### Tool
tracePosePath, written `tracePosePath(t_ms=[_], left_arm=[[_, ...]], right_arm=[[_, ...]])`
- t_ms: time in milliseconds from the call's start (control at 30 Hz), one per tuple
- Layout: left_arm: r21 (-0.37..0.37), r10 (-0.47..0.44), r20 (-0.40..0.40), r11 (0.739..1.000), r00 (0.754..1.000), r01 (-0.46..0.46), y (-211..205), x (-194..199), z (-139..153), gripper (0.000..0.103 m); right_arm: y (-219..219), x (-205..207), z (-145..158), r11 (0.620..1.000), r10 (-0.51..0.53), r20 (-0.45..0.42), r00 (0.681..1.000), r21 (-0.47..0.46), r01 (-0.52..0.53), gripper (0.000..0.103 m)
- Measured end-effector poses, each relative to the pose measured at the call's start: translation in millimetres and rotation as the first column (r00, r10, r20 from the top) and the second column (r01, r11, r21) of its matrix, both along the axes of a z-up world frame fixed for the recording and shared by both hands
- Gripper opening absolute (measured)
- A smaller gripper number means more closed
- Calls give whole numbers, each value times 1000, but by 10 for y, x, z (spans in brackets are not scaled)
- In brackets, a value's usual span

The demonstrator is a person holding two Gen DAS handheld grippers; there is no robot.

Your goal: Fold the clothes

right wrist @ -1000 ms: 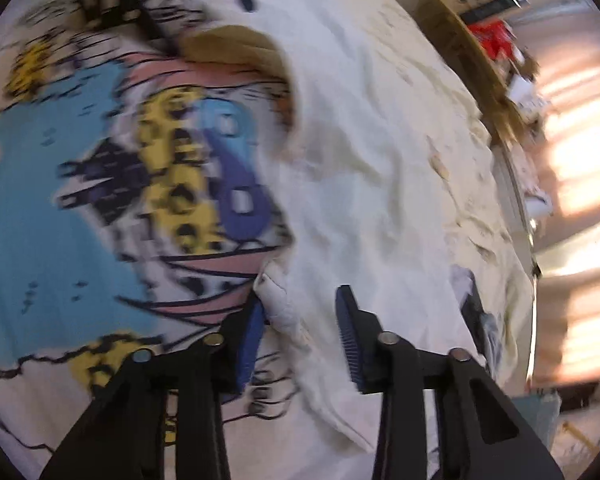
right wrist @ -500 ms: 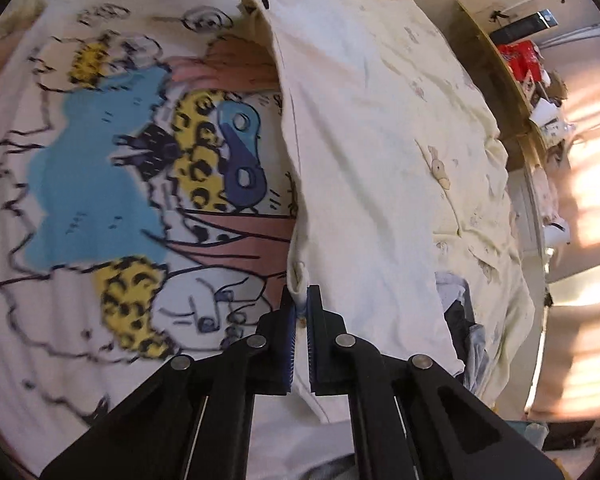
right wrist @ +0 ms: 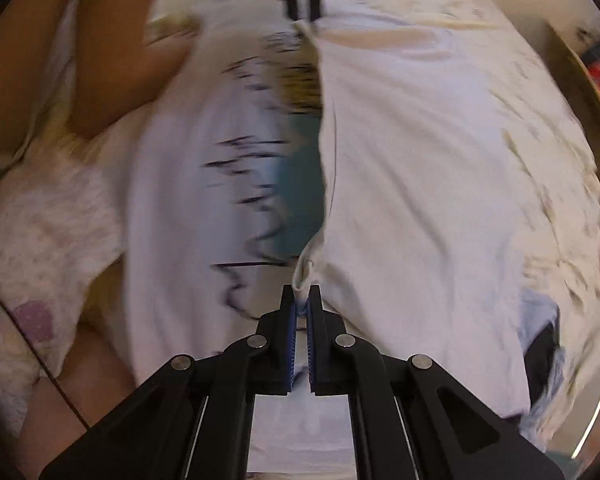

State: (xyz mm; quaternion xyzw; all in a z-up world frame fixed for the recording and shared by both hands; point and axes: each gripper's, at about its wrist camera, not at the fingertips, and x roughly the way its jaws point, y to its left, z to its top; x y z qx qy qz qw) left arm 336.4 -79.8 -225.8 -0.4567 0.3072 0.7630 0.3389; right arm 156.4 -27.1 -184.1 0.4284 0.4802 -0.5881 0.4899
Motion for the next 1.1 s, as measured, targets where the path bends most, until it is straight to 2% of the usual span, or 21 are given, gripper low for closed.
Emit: tracePosePath(t_ms=[133, 333, 467, 567, 667, 767, 800, 867, 900, 967, 1000, 1067, 1100], left_arm=[[59, -2, 86, 998, 996, -3, 77, 134, -21, 4], [124, -31, 214, 992, 976, 5, 32, 249, -14, 4], [218, -125, 319, 974, 940, 55, 111, 286, -52, 4], [299, -202, 384, 950, 901, 86, 209, 276, -78, 5], [250, -267, 414, 953, 870, 174, 389, 252, -221, 10], [226, -283, 444, 954, 850, 199, 531, 207, -340, 29], [219, -265, 465, 959, 845, 181, 540, 193, -360, 37], [214, -230, 488, 967, 842, 139, 506, 179, -357, 46], [218, -197, 477, 971, 857, 102, 408, 172, -304, 46], [227, -124, 450, 974, 884, 21, 192, 155, -187, 50], [226, -69, 440, 973, 895, -36, 64, 127, -123, 60], [238, 74, 397, 954, 915, -181, -296, 79, 72, 63], [248, 147, 375, 935, 915, -252, -480, 55, 172, 64]], right_arm=[[-75, 153, -51, 1000, -1, 88, 996, -9, 2, 4], [-190, 402, -54, 999, 29, 208, 978, -20, -25, 4], [-224, 499, -139, 997, 71, 242, 968, -6, -72, 4], [-205, 506, -237, 995, 86, 292, 952, 31, -99, 4], [-174, 428, -369, 993, 57, 353, 934, 77, -89, 4], [-211, 301, -476, 992, 12, 430, 903, 106, -64, 6], [-228, 242, -490, 992, -6, 445, 895, 118, -52, 9], [-250, 81, -481, 990, -59, 479, 876, 139, -9, 13], [-235, -12, -458, 988, -93, 495, 864, 151, 20, 25], [-127, -220, -285, 990, -115, 486, 866, 130, 59, 28], [-58, -323, -181, 991, -118, 474, 872, 117, 70, 28], [116, -518, 11, 987, -151, 447, 882, 123, 106, 29], [234, -565, 120, 982, -182, 429, 885, 130, 139, 29]])
